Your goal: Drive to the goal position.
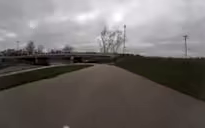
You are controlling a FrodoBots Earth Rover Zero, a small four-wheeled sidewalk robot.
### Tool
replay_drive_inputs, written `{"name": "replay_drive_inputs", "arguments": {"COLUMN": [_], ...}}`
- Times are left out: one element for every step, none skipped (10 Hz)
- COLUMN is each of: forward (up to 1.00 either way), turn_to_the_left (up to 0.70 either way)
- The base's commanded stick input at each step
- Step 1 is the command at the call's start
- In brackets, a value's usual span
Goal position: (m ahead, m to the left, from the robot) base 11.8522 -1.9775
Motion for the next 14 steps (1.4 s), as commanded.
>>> {"name": "replay_drive_inputs", "arguments": {"forward": [1.00, 1.00, 1.00, 1.00, 1.00, 1.00, 1.00, 1.00, 1.00, 1.00, 1.00, 1.00, 1.00, 1.00], "turn_to_the_left": [0.00, 0.00, 0.00, 0.00, 0.00, 0.00, 0.00, 0.00, 0.00, 0.00, 0.00, 0.00, 0.00, 0.00]}}
